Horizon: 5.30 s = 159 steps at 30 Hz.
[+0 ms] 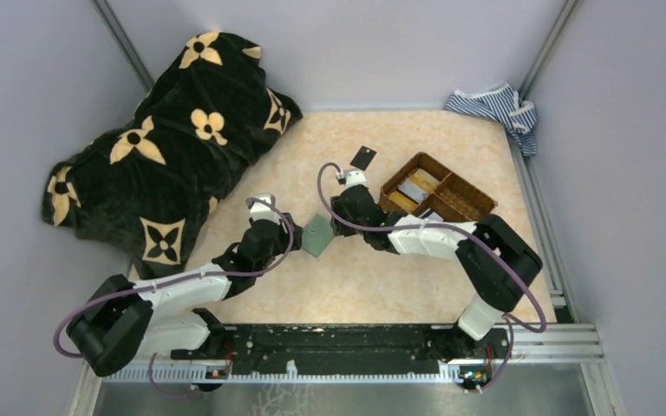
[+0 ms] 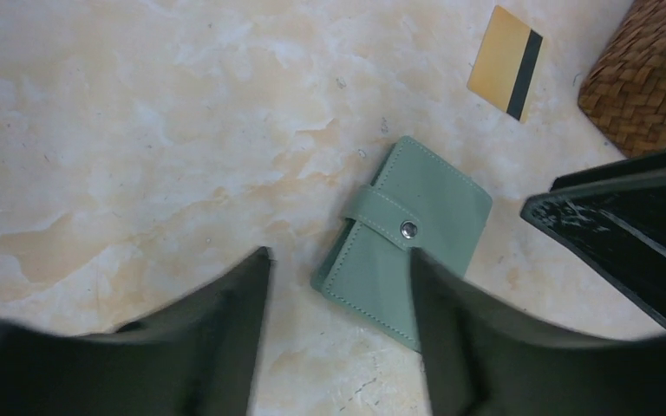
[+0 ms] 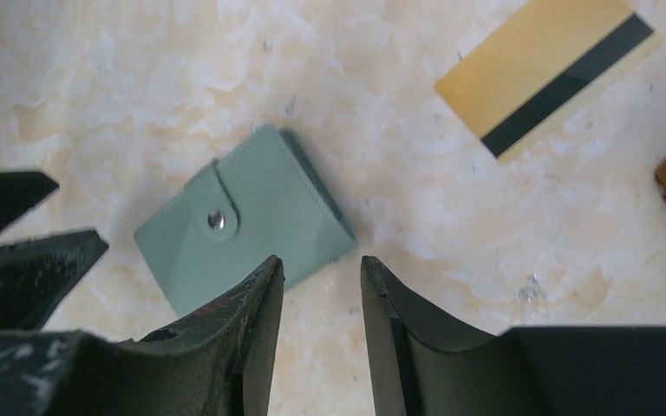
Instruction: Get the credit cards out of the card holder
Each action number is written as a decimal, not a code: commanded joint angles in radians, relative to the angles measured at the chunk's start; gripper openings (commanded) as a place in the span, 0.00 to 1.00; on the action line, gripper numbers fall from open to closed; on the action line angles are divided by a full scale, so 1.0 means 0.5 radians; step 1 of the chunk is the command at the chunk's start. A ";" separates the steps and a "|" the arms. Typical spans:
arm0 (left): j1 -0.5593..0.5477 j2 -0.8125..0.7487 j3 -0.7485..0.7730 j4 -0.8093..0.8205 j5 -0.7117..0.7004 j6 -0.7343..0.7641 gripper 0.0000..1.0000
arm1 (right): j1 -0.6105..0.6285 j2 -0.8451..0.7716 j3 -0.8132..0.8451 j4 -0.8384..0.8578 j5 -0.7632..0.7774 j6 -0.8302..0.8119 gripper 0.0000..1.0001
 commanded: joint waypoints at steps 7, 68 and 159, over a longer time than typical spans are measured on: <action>0.005 0.123 -0.225 0.255 0.131 -0.050 0.16 | -0.007 0.066 0.189 -0.074 0.049 -0.082 0.35; 0.340 0.520 0.195 0.036 -0.003 0.289 0.50 | -0.197 -0.314 -0.223 -0.040 -0.156 -0.042 0.29; 0.513 0.963 0.404 0.658 2.507 2.040 0.80 | -0.261 -0.514 -0.445 0.089 -0.464 -0.076 0.37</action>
